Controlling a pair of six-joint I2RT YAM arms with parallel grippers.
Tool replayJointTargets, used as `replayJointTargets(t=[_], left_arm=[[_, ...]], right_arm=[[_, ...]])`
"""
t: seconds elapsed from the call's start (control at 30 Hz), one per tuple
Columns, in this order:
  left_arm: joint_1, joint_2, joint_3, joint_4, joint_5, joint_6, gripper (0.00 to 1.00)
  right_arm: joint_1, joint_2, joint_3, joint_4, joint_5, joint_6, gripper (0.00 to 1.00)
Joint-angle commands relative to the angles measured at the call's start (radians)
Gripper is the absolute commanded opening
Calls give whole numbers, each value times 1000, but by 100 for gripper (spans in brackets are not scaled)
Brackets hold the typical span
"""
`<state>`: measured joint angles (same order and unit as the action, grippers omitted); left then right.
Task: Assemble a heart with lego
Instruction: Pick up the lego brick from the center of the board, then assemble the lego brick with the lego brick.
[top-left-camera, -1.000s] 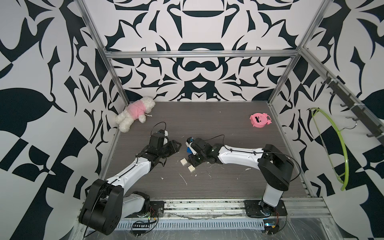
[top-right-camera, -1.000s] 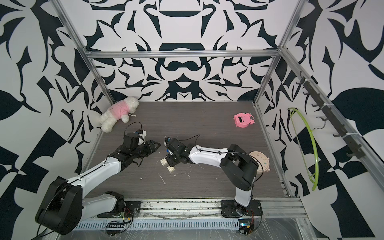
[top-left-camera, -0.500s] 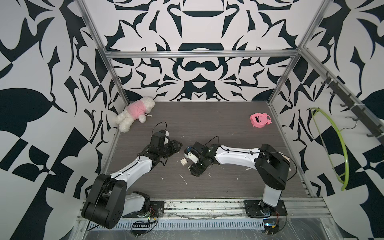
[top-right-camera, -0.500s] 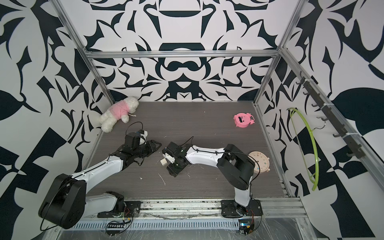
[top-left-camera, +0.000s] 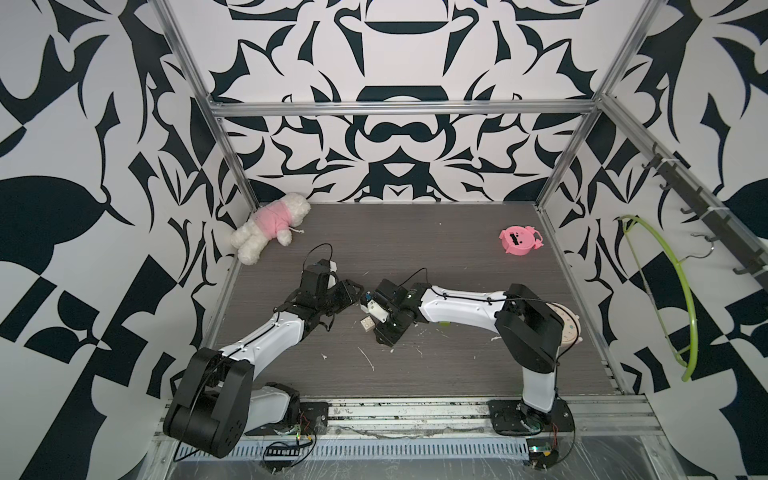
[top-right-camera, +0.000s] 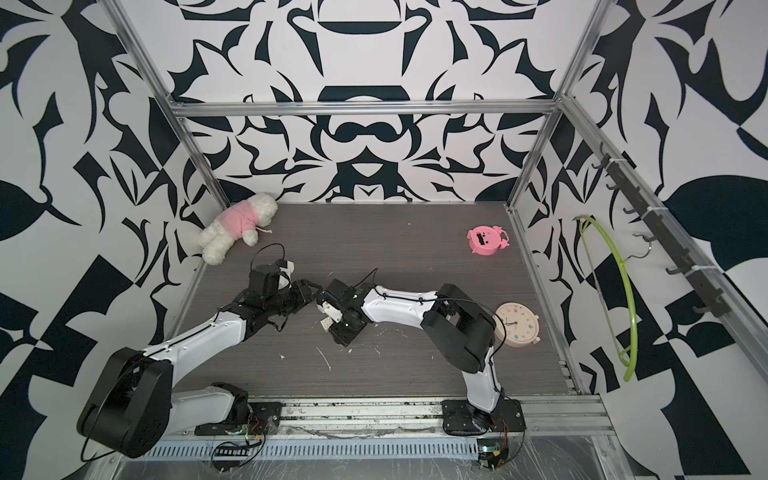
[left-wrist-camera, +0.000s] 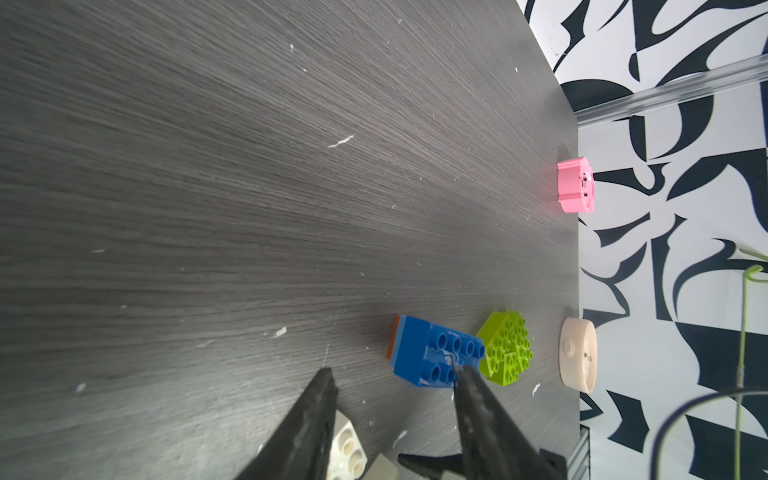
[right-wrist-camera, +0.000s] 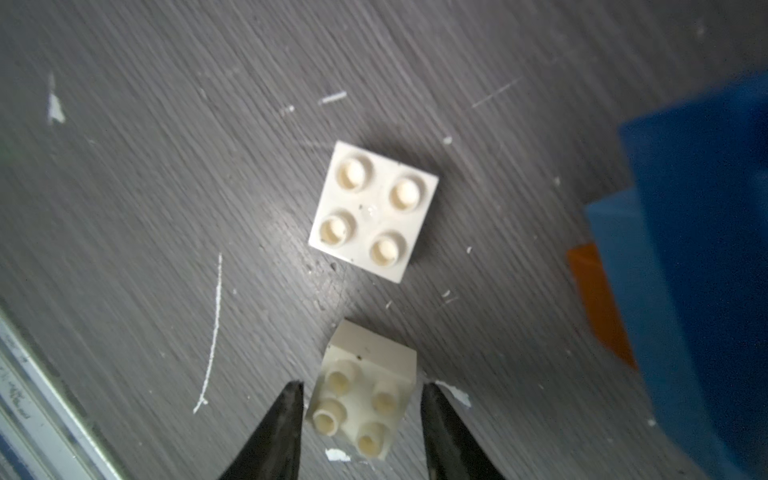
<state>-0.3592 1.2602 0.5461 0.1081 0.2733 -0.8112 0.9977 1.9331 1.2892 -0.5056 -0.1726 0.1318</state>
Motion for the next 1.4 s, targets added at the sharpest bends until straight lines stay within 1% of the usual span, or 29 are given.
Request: replayJointTargets(t=[0.0,0.07,0.13,0.3,0.37,0.53,0.63,0.7,0.8,0.87,0.97,1.03,1.2,1.27,1.37], left_arm=[[2,-9,-20,-8,-3,12,50],[2,-7,-21,-9,-1,12,50],[3,-7,-24,-5,-2,10,50],[3,-8,-26,1,-4,7,50],[2,-3,-27,5,0,7,50],[2,7,-30,15,23,7,50],[2,7,-30,20,50,16,50],[2,23,-29,24,72,32,50],[2,54,-17,3,105,61,52],[4,58,-18,4,124,64,52],[4,52,-30,18,152,61,51],[5,44,-39,24,161,56,51],[4,56,-39,38,184,49,50],[3,77,-34,55,194,41,50],[4,117,-15,71,202,42,50]], right_arm=[[7,-11,37,-18,-6,-3,47],[10,-5,42,-19,-8,-2,47],[10,-4,43,-14,-16,3,40],[10,-9,43,-13,-21,3,34],[10,-19,43,-12,-30,0,31],[-8,-92,2,2,-35,-3,29],[-71,-189,-57,3,-60,-21,28],[-142,-266,-102,3,-87,-44,28],[-238,-338,-132,-18,-82,-88,27],[-297,-358,-143,-1,-69,-96,27],[-360,-321,-117,38,-43,-58,24],[-361,-247,-63,31,-15,-53,24],[-356,-98,39,34,-61,-50,24],[-349,-79,50,34,-74,-51,24],[-329,-91,35,40,-99,-49,24]])
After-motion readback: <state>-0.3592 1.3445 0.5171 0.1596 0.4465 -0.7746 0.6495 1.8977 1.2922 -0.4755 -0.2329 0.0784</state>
